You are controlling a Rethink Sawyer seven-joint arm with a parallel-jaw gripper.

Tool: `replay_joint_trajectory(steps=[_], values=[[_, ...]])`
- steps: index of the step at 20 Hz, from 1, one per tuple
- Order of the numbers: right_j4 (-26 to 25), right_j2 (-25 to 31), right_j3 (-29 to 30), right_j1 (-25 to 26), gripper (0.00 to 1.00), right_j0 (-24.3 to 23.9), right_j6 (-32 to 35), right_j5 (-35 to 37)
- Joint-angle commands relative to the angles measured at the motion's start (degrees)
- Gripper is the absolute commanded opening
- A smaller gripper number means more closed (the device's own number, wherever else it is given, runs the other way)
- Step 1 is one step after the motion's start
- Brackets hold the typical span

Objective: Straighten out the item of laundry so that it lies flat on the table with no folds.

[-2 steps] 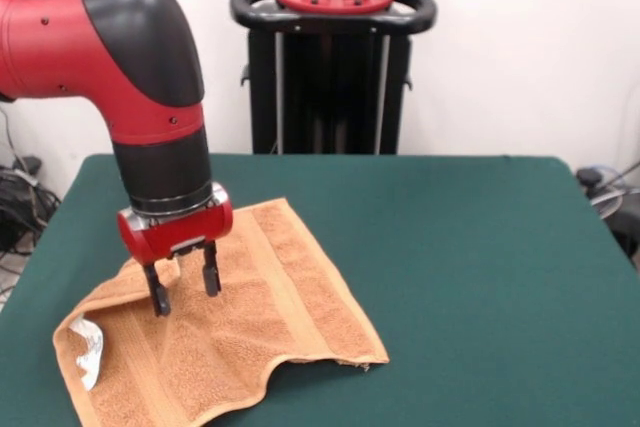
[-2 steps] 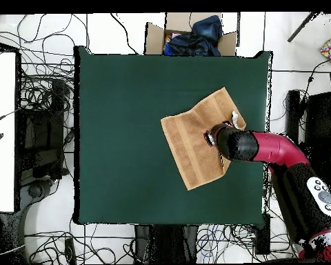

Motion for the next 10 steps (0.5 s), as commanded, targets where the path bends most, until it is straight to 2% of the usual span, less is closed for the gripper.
replay_joint_trajectory(steps=[1,6,10], values=[[-1.6,-1.9,-1.2,0.0,1.00,1.8,-0.6,5.0],[-2.4,-2.7,1.2,-0.6,1.00,1.7,1.5,2.5],[-3.3,-5.1,3.7,3.8,1.00,5.9,8.8,-3.4]])
